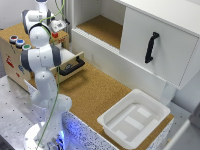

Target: Place the grasped yellow object in the drawer

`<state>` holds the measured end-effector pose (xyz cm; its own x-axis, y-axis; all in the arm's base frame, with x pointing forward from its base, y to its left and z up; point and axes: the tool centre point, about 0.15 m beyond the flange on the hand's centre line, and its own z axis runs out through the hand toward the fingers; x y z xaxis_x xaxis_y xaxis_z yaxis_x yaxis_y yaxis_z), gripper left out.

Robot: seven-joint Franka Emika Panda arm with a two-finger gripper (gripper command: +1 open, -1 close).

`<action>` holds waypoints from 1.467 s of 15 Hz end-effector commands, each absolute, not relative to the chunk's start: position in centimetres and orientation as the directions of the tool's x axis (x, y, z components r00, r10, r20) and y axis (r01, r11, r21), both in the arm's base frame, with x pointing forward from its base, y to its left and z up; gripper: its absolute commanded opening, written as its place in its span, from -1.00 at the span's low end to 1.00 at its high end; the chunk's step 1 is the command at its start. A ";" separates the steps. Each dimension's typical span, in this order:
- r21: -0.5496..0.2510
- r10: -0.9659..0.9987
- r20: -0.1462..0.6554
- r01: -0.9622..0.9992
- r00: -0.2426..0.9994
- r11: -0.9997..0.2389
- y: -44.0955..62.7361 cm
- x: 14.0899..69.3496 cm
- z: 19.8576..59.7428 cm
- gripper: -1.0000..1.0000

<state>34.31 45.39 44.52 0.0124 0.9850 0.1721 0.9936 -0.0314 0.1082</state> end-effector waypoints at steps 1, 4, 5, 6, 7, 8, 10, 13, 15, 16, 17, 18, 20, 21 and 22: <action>0.044 0.999 0.032 0.999 0.029 -0.030 48.2 36.9 44.8 1.00; 0.035 1.000 0.024 0.999 0.011 -0.012 48.3 37.1 44.3 -1.00; 0.037 1.000 0.013 0.999 0.003 -0.003 48.3 37.1 44.2 -1.00; 0.037 1.000 -0.002 0.999 -0.017 0.017 48.5 37.1 44.2 -1.00; 0.043 0.999 -0.018 0.999 -0.033 0.034 48.6 37.0 44.2 -1.00; 0.036 0.999 -0.025 0.998 -0.045 0.046 48.8 36.9 44.1 -1.00; 0.037 0.998 -0.024 0.998 -0.056 0.057 49.1 36.6 44.0 -1.00; 0.054 0.998 -0.012 0.997 -0.061 0.062 49.0 35.9 45.0 -1.00; 0.072 0.998 -0.013 0.995 -0.062 0.063 48.2 35.1 46.0 -1.00; 0.080 0.998 -0.012 0.995 -0.058 0.058 47.5 34.5 46.5 -1.00; 0.083 0.999 -0.013 0.995 -0.053 0.054 46.9 34.1 46.7 -1.00; 0.083 0.999 -0.012 0.996 -0.043 0.044 46.0 33.6 46.9 -1.00; 0.081 1.000 -0.008 0.997 -0.016 0.017 44.0 32.6 47.2 -1.00; 0.077 1.000 -0.005 0.997 0.001 -0.001 43.0 32.2 47.2 -1.00; 0.069 1.000 -0.002 0.997 0.019 -0.019 41.9 31.9 47.0 -1.00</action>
<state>33.22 44.89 45.61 -0.0425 0.9972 0.0607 0.9967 0.0381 0.0718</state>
